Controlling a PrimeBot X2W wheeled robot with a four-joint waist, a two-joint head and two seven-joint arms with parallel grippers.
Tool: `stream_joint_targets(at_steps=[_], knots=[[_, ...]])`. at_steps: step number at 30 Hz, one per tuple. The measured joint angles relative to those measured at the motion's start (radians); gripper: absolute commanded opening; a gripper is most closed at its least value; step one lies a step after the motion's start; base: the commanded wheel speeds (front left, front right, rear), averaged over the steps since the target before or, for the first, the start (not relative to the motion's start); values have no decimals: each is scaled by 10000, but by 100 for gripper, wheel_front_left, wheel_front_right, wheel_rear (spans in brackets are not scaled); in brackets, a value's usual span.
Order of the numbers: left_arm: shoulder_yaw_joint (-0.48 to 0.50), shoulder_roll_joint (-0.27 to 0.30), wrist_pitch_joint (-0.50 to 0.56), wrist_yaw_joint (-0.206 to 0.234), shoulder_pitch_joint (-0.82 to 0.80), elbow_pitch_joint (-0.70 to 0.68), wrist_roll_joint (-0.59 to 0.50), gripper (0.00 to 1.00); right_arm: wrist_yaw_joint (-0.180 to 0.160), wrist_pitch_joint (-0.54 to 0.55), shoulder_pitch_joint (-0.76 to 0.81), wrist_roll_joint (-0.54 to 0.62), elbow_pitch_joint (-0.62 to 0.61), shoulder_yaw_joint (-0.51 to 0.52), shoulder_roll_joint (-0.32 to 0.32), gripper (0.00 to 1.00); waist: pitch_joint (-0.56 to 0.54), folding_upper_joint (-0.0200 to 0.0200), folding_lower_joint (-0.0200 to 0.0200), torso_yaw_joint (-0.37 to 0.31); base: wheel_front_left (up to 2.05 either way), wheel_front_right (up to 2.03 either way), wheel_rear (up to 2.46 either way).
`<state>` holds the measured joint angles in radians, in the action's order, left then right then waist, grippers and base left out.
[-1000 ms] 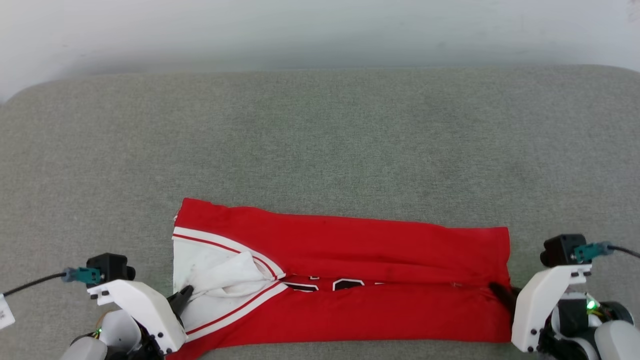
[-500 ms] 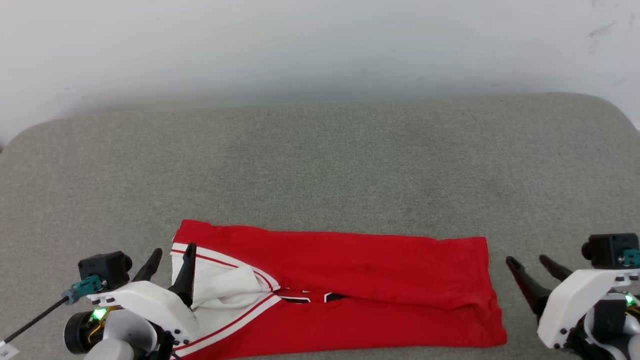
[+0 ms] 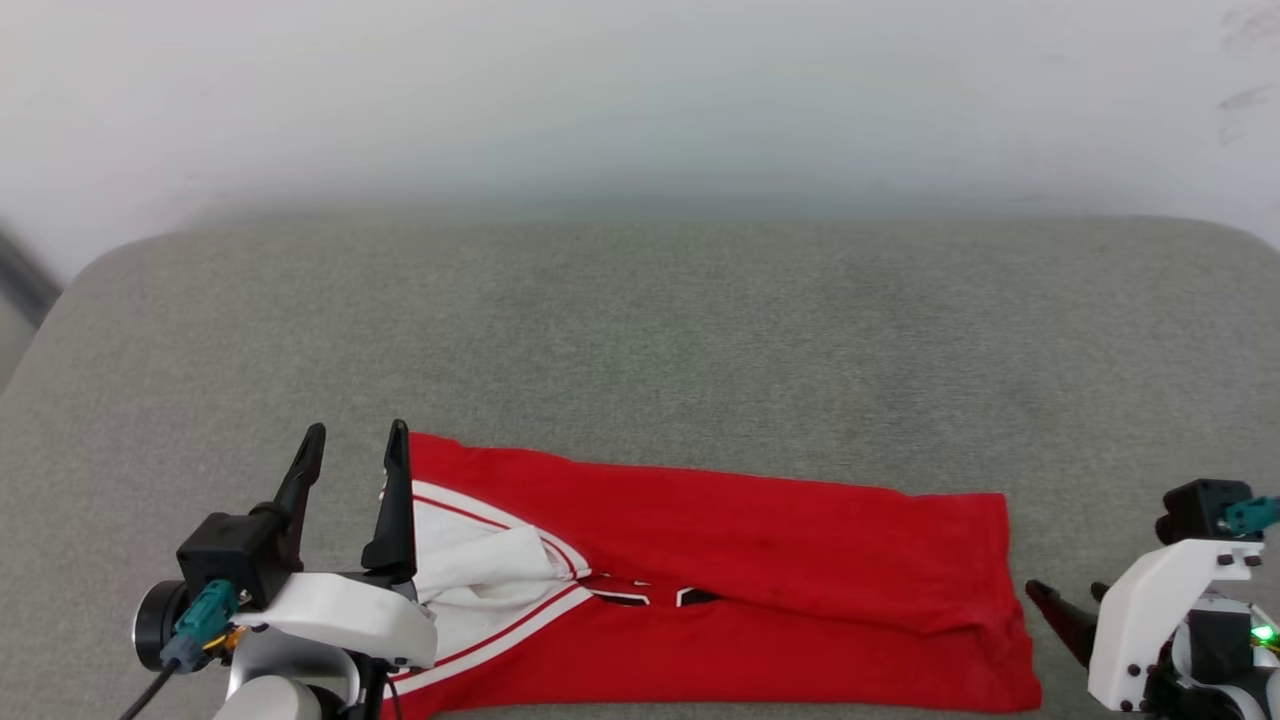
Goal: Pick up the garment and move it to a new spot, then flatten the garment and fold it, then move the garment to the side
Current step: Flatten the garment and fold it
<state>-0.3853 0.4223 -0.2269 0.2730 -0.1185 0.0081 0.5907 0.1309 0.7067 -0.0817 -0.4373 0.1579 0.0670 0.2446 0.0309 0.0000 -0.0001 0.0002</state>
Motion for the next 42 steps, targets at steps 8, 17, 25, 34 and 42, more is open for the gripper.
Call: stream_joint_targets(at_steps=[8,17,25,34,42], knots=[[-155,-132,-221,-90,-139,-378,-443,100,0,305,-641,-184,1768,-253,-393,100,450,0,2,527,0,0,0],[-270,-125,-234,-86,-194,-405,-614,100,-4,470,-1187,-462,3118,-577,-320,0,411,1,1,832,0,0,0],[-309,69,54,207,257,-389,-662,100,0,61,-1186,-690,2844,-1392,-119,0,-159,0,2,599,0,0,0],[-270,326,318,688,739,-623,-767,100,2,-224,-925,-677,2504,-811,548,0,-583,0,2,70,0,0,0],[-270,303,382,796,754,-784,-752,100,0,-282,-593,-253,2242,1486,483,0,-593,0,1,-227,0,0,0]])
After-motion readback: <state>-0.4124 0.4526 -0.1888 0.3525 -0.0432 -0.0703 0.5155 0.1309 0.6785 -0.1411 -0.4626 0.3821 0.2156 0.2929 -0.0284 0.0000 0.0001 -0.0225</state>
